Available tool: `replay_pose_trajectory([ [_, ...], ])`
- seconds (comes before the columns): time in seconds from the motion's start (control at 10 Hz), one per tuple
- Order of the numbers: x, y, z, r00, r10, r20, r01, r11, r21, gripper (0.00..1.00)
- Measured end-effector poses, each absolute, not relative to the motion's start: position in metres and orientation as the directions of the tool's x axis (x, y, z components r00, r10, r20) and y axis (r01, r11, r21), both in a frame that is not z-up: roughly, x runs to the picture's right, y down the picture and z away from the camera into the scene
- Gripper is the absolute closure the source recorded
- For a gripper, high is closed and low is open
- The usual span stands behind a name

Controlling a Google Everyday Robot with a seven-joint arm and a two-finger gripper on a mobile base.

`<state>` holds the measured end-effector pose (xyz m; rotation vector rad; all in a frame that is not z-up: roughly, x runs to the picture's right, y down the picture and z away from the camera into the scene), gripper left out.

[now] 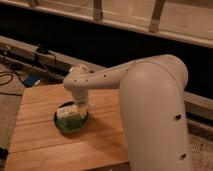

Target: Place the bottle in the ceramic bowl

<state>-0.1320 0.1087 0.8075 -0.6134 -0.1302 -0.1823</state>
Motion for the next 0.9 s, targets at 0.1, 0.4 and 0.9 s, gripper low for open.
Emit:
replay_pose_trajectory([
  [0.1,-0.132,0.1087,0.8075,0.976,-0.131,0.175,0.208,0.802,-0.559,0.43],
  [0.4,-0.1321,0.1087,0.8075,0.976,-0.131,0.175,0.208,0.802,-0.559,0.21],
  [0.9,-0.1321,0.1076,0.8068,0.976,-0.131,0.175,0.208,0.804,-0.558,0.2],
])
